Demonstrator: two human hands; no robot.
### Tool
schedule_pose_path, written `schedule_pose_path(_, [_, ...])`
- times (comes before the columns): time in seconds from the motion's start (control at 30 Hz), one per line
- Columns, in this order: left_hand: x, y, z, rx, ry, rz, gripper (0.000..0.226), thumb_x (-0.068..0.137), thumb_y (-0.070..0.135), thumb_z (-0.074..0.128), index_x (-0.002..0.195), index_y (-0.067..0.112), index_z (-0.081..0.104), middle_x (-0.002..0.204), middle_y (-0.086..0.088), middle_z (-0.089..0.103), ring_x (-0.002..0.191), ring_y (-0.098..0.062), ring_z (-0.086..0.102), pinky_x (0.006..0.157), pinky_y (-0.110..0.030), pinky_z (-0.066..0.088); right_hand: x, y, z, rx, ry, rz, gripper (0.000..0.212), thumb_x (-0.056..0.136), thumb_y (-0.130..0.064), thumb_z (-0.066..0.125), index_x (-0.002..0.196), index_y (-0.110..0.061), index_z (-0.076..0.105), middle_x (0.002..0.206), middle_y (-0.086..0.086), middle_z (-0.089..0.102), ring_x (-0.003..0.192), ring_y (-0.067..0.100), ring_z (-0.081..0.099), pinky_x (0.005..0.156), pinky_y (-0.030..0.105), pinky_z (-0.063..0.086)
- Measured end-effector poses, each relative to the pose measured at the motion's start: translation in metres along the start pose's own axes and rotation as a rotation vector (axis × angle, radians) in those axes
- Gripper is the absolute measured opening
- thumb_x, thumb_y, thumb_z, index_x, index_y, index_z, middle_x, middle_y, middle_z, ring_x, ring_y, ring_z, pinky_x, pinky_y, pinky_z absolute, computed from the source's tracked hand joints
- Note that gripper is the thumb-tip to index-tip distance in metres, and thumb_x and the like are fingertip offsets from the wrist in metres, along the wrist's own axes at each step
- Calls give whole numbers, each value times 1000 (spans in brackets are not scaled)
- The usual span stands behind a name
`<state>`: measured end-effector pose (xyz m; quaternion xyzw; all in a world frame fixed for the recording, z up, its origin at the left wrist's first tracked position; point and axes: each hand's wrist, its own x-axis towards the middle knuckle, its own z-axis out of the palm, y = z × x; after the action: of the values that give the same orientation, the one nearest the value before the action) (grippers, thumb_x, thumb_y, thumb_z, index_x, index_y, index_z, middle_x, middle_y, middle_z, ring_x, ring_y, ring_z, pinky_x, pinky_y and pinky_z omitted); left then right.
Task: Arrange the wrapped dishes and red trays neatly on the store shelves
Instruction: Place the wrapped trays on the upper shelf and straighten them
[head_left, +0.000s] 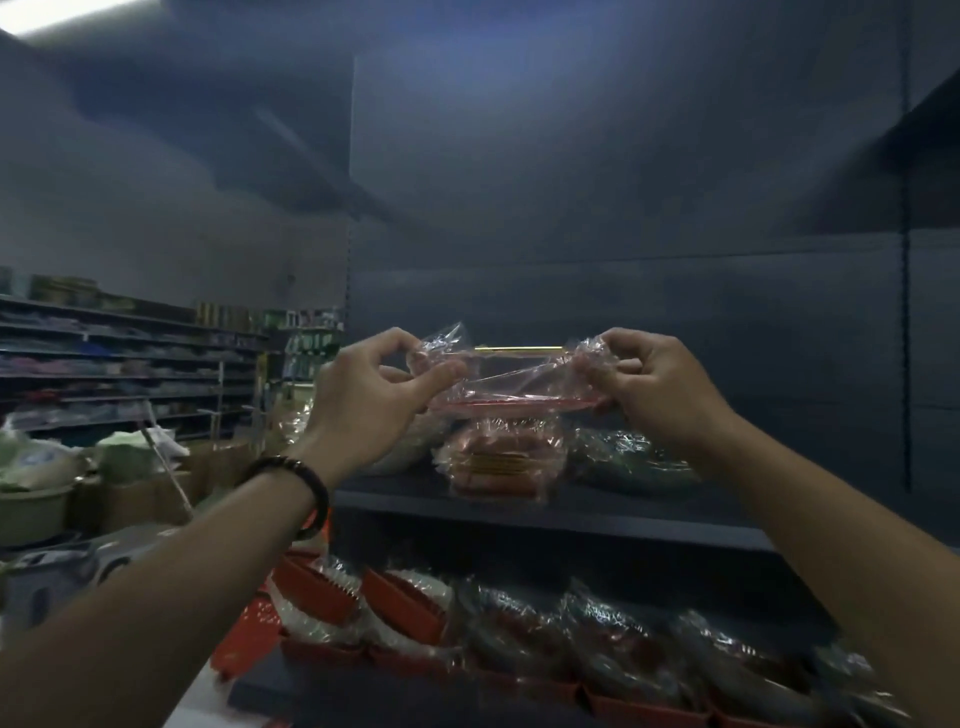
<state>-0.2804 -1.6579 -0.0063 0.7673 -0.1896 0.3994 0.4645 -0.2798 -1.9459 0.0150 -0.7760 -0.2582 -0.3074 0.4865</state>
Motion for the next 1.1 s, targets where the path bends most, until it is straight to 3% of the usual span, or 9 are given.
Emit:
schedule_pose_path(0.13, [27, -41, 33, -50, -77, -31, 39, 83, 60, 81, 95, 26, 68, 77, 7, 82, 71, -11, 78, 79, -43, 64, 23, 40, 11, -88, 17, 65, 9, 95, -36, 76, 95, -27, 79, 90, 1, 82, 81, 28, 80, 85, 56, 63])
schedule_pose_path(0.37, [52, -118, 90, -95, -168, -50, 31, 87, 59, 77, 94, 31, 66, 85, 4, 82, 72, -23, 76, 70, -40, 57, 44, 125, 39, -223, 101, 106, 9, 95, -37, 76, 90, -30, 77, 89, -13, 80, 90, 11, 76, 88, 43, 60])
schedule_pose_path(0.47, [60, -142, 105, -111, -166, -30, 23, 92, 44, 80, 89, 27, 64, 80, 4, 79, 58, 0, 62, 61, -22, 46, 49, 152, 51, -249, 102, 94, 16, 98, -26, 73, 83, -32, 73, 83, -20, 77, 73, -7, 68, 72, 25, 49])
schedule_pose_path(0.57, [66, -163, 116, -61, -179, 1, 24, 93, 44, 77, 90, 24, 64, 81, 7, 78, 62, 7, 64, 59, -11, 41, 57, 168, 62, -253, 102, 90, 16, 100, -21, 70, 87, -31, 73, 85, -14, 78, 68, 0, 69, 67, 26, 49])
schedule_pose_path(0.67, [78, -187, 123, -25, -157, -9, 26, 92, 52, 76, 93, 28, 66, 92, 10, 80, 86, -6, 74, 76, -29, 54, 69, 181, 72, -298, 98, 99, 9, 98, -27, 71, 90, -30, 72, 89, -7, 79, 79, 21, 76, 76, 38, 59])
schedule_pose_path(0.77, [89, -203, 130, 6, -174, -38, 27, 92, 56, 74, 100, 31, 68, 99, 11, 78, 95, -13, 74, 90, -45, 58, 80, 192, 78, -427, 105, 124, 4, 96, -32, 73, 92, -31, 73, 87, -1, 76, 81, 23, 73, 76, 34, 54])
schedule_pose_path(0.9, [96, -210, 139, 6, -169, -44, 21, 95, 51, 73, 98, 31, 67, 101, 12, 77, 96, -12, 72, 90, -42, 58, 89, 202, 79, -535, 141, 87, 7, 95, -30, 73, 101, -29, 77, 98, -1, 72, 89, 20, 68, 84, 32, 53])
schedule_pose_path(1.1, [83, -227, 150, 54, -164, -40, 21, 94, 52, 73, 89, 36, 61, 91, 12, 77, 85, -10, 73, 81, -39, 57, 84, 224, 83, -609, 94, 33, 21, 95, -35, 72, 85, -17, 70, 75, -3, 70, 74, 18, 67, 76, 38, 56])
